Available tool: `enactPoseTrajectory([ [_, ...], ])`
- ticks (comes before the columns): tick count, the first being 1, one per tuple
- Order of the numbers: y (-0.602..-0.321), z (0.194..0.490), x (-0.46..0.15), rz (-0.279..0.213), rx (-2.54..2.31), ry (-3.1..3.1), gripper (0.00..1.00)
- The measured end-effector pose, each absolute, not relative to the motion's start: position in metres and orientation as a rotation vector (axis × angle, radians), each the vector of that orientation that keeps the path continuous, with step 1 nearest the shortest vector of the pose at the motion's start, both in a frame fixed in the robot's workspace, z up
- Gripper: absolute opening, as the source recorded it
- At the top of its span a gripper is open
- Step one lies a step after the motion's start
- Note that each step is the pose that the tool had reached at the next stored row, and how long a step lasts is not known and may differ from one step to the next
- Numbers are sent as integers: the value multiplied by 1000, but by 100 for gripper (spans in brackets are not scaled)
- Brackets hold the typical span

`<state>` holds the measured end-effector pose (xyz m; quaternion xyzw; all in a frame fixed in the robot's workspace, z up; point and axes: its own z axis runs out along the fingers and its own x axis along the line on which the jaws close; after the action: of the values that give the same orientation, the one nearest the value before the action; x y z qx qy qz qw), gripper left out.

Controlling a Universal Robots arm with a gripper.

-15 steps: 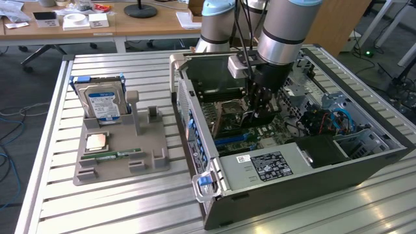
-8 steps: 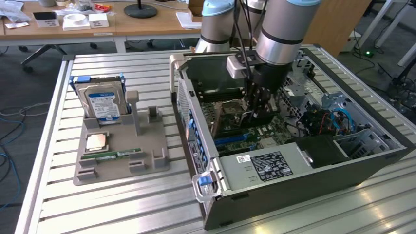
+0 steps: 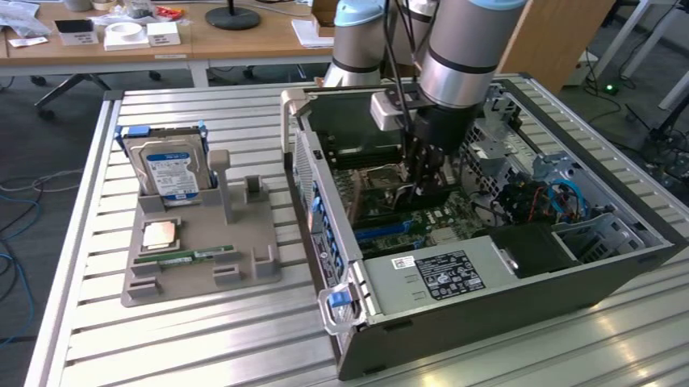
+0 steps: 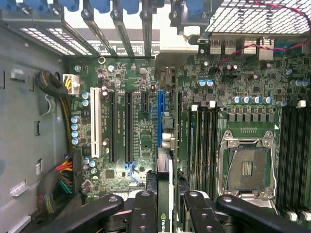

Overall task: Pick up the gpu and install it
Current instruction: 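Insert the gpu into the slot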

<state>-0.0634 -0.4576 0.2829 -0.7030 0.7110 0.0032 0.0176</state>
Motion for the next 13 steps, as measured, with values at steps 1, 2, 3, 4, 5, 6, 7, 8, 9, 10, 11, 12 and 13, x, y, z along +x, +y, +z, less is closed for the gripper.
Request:
enactPoseTrajectory([
  [1,-458,283,-64,10,-2184,2209,26],
  [2,-458,283,-66,10,-2184,2209,26],
  [3,-458,283,-67,10,-2184,2209,26],
  [4,-457,283,-67,10,-2184,2209,26],
  [5,-458,283,-68,10,-2184,2209,26],
  [6,-458,282,-68,10,-2184,2209,26],
  [7,-458,281,-69,10,-2184,2209,26],
  [8,-458,280,-69,10,-2184,2209,26],
  [9,-458,279,-69,10,-2184,2209,26],
  [10,-458,278,-69,10,-2184,2209,26],
  [11,-458,278,-69,10,-2184,2209,26],
  [12,-458,277,-69,10,-2184,2209,26],
  [13,-458,276,-69,10,-2184,2209,26],
])
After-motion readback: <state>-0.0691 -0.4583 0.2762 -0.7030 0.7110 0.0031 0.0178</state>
